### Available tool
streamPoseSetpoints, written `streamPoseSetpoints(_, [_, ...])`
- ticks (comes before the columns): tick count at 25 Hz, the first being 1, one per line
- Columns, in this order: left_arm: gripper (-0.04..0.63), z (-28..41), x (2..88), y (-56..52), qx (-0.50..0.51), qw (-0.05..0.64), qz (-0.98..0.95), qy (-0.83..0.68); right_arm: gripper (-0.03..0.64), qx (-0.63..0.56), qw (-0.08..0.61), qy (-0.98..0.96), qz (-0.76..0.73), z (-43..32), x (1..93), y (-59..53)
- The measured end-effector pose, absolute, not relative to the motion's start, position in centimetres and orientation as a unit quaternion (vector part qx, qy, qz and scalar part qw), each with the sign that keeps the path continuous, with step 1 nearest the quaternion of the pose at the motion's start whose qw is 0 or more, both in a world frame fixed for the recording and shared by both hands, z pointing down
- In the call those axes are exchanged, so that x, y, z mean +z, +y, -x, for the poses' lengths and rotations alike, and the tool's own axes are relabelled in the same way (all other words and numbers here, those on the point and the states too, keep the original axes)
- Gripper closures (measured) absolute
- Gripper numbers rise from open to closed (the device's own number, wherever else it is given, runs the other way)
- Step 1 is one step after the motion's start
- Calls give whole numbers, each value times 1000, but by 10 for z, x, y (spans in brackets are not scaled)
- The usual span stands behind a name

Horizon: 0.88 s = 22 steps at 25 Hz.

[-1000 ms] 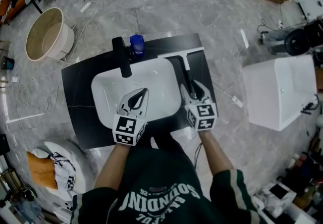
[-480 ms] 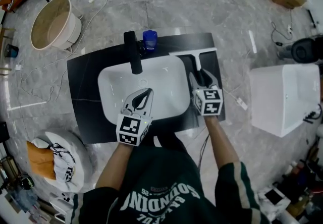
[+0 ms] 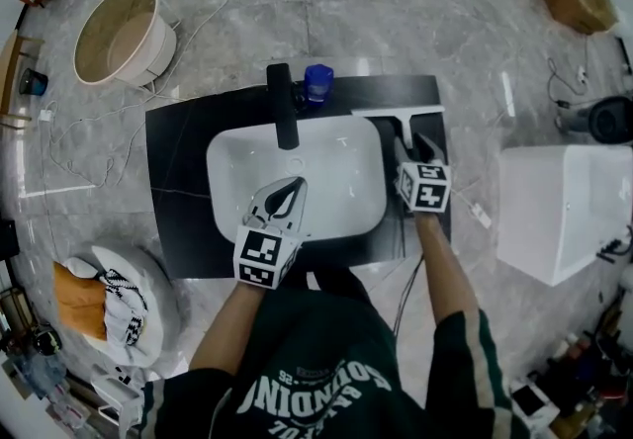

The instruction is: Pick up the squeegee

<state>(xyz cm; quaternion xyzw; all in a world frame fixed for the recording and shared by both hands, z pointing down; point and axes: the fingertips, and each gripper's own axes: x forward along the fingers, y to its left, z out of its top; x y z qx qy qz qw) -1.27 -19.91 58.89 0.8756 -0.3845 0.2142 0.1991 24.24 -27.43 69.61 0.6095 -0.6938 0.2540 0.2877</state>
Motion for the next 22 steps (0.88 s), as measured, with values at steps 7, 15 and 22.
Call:
streamPoseSetpoints(7, [594,25,594,-203,219,204,-868,-396,466,258,303,-691,-603,-244,712,-291])
streamPoseSetpoints(15, [594,42,599,-204,223,210,-860,-407,466,271,315,-670,-615,-255,725,-305])
streamPoseSetpoints(22, [594,52,601,-203,226,211,-856,-415,466,288,331,-658,-612,-261,734,-314])
